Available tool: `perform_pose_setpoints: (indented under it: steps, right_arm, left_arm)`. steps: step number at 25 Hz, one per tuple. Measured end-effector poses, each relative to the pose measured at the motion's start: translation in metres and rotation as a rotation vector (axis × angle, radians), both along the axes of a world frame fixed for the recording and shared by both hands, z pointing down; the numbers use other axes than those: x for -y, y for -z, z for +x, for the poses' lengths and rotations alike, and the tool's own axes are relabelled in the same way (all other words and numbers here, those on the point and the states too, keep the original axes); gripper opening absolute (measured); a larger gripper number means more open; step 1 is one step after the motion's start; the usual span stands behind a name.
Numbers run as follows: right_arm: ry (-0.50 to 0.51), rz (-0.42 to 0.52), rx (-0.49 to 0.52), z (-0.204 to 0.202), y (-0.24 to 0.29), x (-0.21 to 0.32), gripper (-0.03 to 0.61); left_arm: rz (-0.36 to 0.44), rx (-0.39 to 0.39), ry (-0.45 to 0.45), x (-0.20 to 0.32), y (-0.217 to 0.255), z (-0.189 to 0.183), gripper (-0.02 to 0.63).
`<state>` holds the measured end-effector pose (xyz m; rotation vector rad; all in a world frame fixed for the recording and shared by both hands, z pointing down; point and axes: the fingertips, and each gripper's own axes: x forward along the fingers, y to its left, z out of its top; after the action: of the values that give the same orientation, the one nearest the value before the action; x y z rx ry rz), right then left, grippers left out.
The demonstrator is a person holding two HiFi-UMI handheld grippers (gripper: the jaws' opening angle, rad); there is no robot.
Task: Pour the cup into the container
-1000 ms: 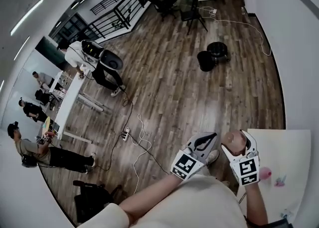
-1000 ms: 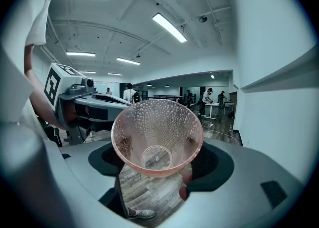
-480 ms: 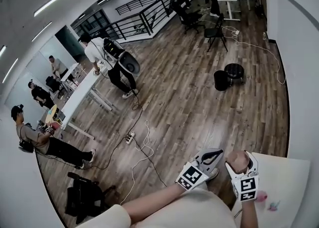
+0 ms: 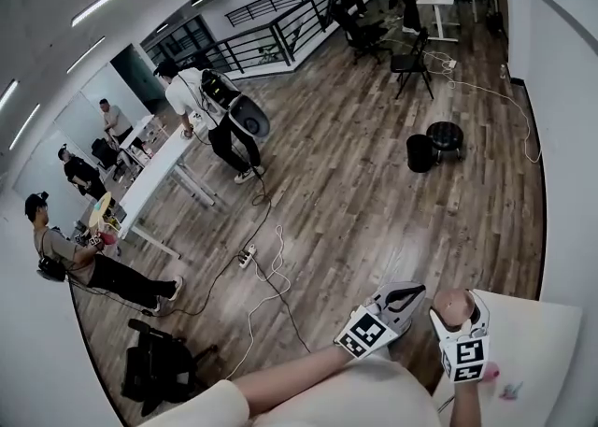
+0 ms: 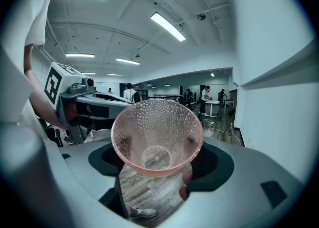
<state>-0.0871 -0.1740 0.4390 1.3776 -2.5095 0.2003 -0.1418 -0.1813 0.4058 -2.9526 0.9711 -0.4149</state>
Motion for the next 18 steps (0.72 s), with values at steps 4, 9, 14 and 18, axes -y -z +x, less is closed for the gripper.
perform_pose_setpoints:
  steps: [4, 9, 14, 18]
  right_arm:
    - [-0.017, -0.008, 0.007, 0.005, -0.003, -0.001, 0.367]
    - [-0.026, -0.022, 0.015, 0.010, -0.006, -0.001, 0.367]
    - [-0.027, -0.023, 0.017, 0.014, -0.009, 0.002, 0.367]
    - [-0.020, -0.026, 0.016, 0.015, -0.009, 0.006, 0.367]
  left_arm:
    - [-0.003, 0.005, -0.016, 0.001, -0.001, 0.005, 0.009]
    - [-0.006, 0.010, -0.030, 0.003, -0.001, 0.013, 0.009]
    - [-0.011, 0.015, -0.030, 0.006, -0.003, 0.018, 0.009]
    - [-0.013, 0.017, -0.023, 0.010, -0.003, 0.017, 0.009]
